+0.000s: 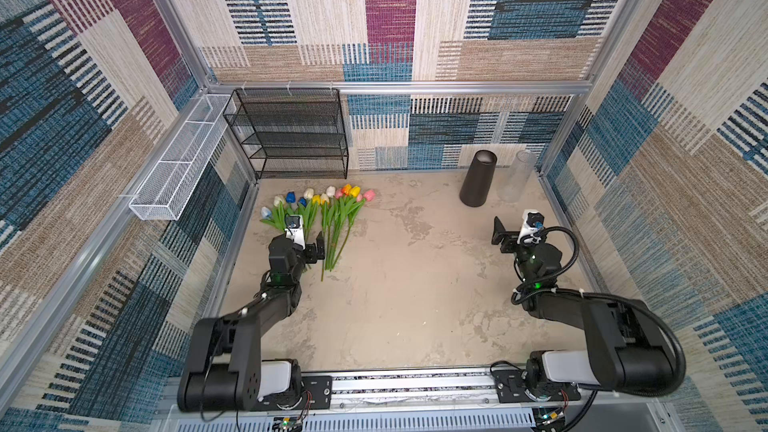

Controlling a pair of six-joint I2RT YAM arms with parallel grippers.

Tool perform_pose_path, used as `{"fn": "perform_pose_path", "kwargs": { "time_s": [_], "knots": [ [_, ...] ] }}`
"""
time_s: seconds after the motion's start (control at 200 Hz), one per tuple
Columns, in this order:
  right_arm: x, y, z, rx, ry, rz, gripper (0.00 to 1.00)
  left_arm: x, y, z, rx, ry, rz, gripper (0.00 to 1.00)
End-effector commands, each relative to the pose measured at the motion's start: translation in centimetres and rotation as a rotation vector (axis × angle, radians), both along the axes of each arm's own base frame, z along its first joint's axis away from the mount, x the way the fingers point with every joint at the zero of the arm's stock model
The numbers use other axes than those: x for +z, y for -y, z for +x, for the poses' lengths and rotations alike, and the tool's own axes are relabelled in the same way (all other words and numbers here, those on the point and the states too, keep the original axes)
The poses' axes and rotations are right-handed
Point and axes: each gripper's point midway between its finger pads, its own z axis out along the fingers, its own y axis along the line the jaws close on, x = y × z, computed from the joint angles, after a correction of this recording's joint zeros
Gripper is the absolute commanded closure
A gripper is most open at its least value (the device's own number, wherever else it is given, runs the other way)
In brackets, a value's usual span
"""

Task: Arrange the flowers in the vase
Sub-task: 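Move the right gripper to the dark grey vase while the left gripper approaches the tulips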

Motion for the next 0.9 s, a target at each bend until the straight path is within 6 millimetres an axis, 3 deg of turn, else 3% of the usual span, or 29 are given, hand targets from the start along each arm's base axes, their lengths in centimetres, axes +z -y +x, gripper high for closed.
{"fn": "perform_pose_path", "kwargs": {
  "time_s": [0.0, 0.07, 0.155, 0.29, 0.396, 0.611, 0.746, 0.896],
  "knots": [
    [3.4, -1.0, -1.5, 0.056, 0.067, 0.058, 0.02, 4.0, 0.9, -1.8, 0.034, 0.034, -0.091, 0.01],
    [6.3, -2.3, -1.4, 0.135, 0.127, 0.048, 0.01, 7.4, 4.0, -1.6, -0.076, 0.099, -0.116, 0.00],
    [6.7, -3.4, 1.3, 0.189, 0.079, 0.016, 0.01, 9.6, 7.8, -0.6, -0.193, 0.121, -0.088, 0.00],
    [6.9, -5.3, 6.2, 0.264, 0.026, 0.009, 0.00, 10.3, 12.2, 1.3, -0.346, 0.105, -0.106, 0.00],
    [5.9, -6.1, 10.5, 0.248, -0.046, 0.000, 0.00, 9.6, 14.5, 1.9, -0.415, 0.071, -0.129, 0.00],
    [3.2, -4.7, 17.3, 0.132, -0.171, 0.016, 0.00, 8.0, 15.8, 1.1, -0.453, 0.049, -0.170, 0.00],
    [3.2, -3.7, 19.6, 0.068, -0.172, 0.049, 0.00, 7.8, 15.6, 0.4, -0.452, 0.054, -0.168, 0.00],
    [1.7, -3.6, 21.9, 0.050, -0.214, 0.056, 0.00, 7.7, 15.1, 0.0, -0.437, 0.072, -0.152, 0.00]
  ]
}}
